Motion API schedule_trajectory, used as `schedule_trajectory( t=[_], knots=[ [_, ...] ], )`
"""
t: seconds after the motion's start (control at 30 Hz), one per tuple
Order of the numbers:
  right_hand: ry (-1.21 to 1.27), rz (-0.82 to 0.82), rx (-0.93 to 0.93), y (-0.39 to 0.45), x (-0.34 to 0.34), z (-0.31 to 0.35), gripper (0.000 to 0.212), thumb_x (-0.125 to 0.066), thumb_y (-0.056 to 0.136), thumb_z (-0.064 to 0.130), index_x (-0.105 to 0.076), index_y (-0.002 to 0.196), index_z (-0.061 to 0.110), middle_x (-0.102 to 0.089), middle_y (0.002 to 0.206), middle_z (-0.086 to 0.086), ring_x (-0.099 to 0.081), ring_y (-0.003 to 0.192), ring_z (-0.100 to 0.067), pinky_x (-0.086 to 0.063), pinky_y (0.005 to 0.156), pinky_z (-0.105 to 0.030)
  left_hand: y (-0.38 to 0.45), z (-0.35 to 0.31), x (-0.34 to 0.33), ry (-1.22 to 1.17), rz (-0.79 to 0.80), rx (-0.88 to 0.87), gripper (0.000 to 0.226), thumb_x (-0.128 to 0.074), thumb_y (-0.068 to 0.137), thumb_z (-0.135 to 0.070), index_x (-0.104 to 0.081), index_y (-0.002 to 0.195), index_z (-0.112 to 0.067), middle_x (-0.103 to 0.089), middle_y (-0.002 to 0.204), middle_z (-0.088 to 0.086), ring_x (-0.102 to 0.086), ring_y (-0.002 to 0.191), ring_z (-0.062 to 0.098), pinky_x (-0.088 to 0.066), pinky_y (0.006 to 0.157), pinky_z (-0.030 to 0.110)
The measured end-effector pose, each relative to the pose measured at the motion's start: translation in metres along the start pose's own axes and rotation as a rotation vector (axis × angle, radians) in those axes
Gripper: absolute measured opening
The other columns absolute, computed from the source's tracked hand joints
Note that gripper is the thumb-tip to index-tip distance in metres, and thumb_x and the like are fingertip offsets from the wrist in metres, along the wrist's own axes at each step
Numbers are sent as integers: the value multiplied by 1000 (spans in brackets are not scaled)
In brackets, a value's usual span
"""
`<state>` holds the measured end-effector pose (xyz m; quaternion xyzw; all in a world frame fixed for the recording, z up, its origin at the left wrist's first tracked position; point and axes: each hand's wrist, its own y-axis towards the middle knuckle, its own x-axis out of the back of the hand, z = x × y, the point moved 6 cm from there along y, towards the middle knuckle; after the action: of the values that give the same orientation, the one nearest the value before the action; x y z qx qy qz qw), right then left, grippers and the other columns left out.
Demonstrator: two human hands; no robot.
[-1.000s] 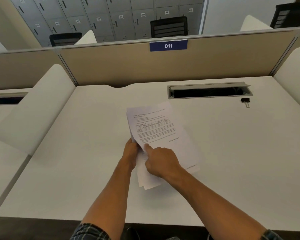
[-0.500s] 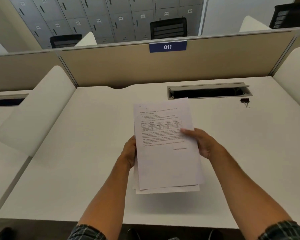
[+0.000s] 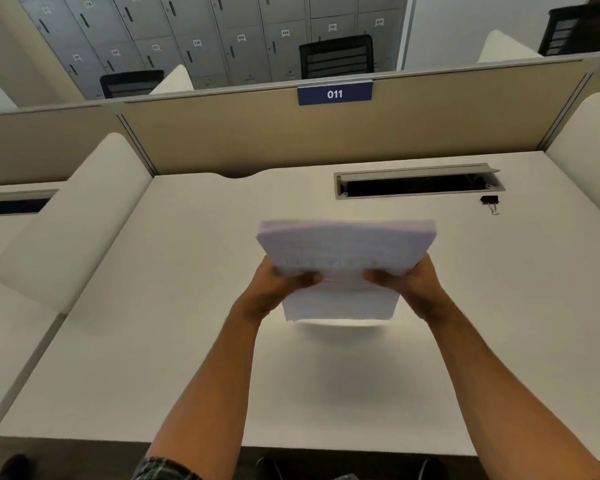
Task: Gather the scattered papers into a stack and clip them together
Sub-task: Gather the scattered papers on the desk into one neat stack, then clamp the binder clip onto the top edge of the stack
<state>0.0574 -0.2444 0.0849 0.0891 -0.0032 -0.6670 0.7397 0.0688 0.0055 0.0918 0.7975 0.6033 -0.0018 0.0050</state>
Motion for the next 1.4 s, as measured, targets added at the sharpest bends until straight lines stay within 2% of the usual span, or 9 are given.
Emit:
schedule_trajectory(
  t=[0.13,0.37,0.63,0.77,0.9,1.03,1.23,1.33,1.4],
  knots=[
    [-43,38,-65,-9,0,-25,55,-97,56,19,-80,106,37,-81,106,6,-76,98,-9,-61,76,-24,-9,28,-2,56,-27,57,51,-92,73,-10,-76,116,-31,-78,117,-3,-73,110,14,-59,86,26],
    [-34,61,-67,-4,2,-29,57,-99,58,20,-79,110,33,-80,113,2,-75,104,-14,-61,80,-27,-7,36,-3,43,-52,100,61,-91,78,-8,-68,134,-15,-73,130,4,-68,122,22,-55,106,46],
    [-48,-30,-168,-3,9,-52,24,-87,75,21,-86,97,31,-82,109,0,-77,102,-18,-61,85,-27,-6,44,0,31,-122,133,30,-83,88,-20,-75,115,-31,-78,118,-2,-70,118,25,-60,91,28],
    [-16,-77,-147,1,9,-54,27,-86,83,5,-86,94,30,-82,103,5,-76,96,-12,-61,81,-25,-3,49,2,32,-162,156,24,-80,91,-21,-77,112,-32,-79,115,-5,-73,109,16,-62,86,27],
    [-16,-98,-169,2,8,-54,26,-91,80,22,-83,103,29,-82,108,4,-78,97,-13,-62,78,-25,-3,51,3,-27,-154,187,22,-81,91,-23,-79,112,-24,-80,112,-1,-78,100,23,-64,78,31],
    [-224,-152,-199,2,9,-66,43,-81,89,35,-60,126,29,-74,117,12,-75,98,-7,-62,75,-21,-10,66,1,-53,-203,239,36,-83,88,-27,-74,122,-18,-79,117,3,-78,102,24,-65,83,37],
    [-434,-281,-432,-15,18,-118,24,-65,104,27,-53,123,20,-69,125,-4,-65,95,-10,-45,68,-16,-23,104,2,337,-355,326,36,-73,97,-21,-63,130,-8,-70,125,4,-69,111,25,-57,96,38],
    [-580,-296,-448,-20,23,-129,28,-60,106,22,-58,132,10,-69,128,-8,-63,101,-18,-42,68,-14,-27,116,-1,533,-366,407,21,-52,105,-13,-68,118,-7,-70,114,2,-65,101,20,-50,81,22],
    [-635,-318,-455,-22,24,-131,32,-59,107,19,-61,135,5,-69,130,-11,-65,111,-25,-50,82,-23,-30,124,1,604,-394,453,23,-46,102,-7,-68,94,-2,-74,99,8,-63,86,21,-45,66,24]
  ],
)
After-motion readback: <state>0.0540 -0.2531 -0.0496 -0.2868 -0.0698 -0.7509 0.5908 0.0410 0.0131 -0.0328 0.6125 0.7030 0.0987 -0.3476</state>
